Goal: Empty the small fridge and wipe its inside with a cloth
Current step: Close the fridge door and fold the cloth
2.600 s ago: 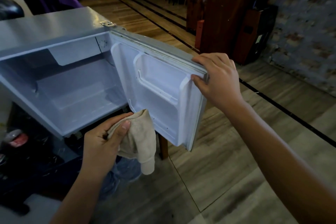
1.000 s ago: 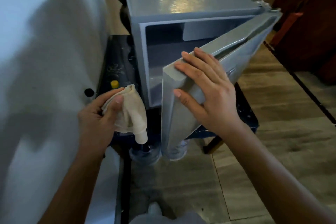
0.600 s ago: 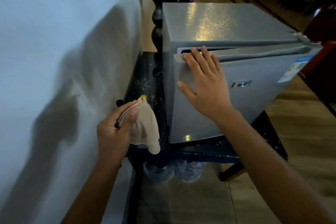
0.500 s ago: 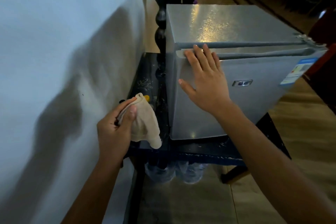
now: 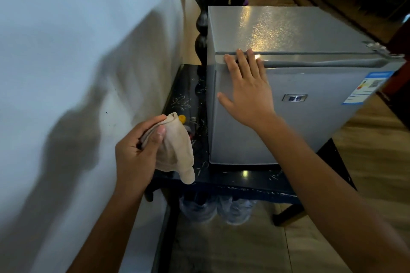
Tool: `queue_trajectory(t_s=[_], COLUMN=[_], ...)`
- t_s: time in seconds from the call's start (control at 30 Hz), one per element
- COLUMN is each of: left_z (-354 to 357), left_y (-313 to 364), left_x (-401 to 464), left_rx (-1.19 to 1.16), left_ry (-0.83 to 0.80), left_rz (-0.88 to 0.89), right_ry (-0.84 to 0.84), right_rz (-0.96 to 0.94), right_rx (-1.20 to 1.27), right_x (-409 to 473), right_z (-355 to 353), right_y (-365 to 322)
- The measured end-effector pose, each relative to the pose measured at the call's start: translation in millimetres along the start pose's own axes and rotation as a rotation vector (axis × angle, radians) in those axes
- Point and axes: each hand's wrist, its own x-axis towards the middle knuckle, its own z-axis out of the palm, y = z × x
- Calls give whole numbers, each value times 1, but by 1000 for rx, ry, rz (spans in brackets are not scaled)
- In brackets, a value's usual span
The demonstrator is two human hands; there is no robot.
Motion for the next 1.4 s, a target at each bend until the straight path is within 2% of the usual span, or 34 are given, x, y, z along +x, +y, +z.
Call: queue_trajectory(t_s=[0.13, 0.17, 0.27, 0.3, 0.37, 0.53, 0.63, 0.73, 0.93, 1.03, 1.17, 1.4], left_z=[-2, -2, -1, 0, 4, 23, 40, 62, 108, 129, 152, 178], left_y=[14, 19, 36, 42, 52, 74, 86, 99, 118, 128, 135, 147], left_x=[-1, -2, -8, -10, -16, -38, -55, -75, -116, -142, -177, -234], left_rx=[-18, -24, -36, -43, -78, -224, -281, -286, -131, -140, -162, -204], left_ry=[-28, -40, -85, -98, -127, -215, -292, -381, -476, -552, -755, -1034], left_rz=[39, 53, 97, 120, 149, 173, 186, 199, 341, 363, 387, 156], right_ry=[-82, -103, -147, -153, -221, -491, -555, -523, -280, -135, -20, 39], right_rz=[-5, 18, 141, 134, 114, 231, 287, 393, 473, 498, 485, 513], right_rx=[70, 159, 717, 825, 935, 1323, 1464, 1561, 1838, 1811, 1810, 1684], right_x=[1, 0, -10, -18, -43, -120, -163, -201, -272, -303, -340, -400], right_z=[-15, -23, -56, -68, -86, -105, -112, -120, -156, -174, -194, -216], right_y=[0, -2, -11, -15, -18, -5, 12, 28, 67, 81, 97, 115])
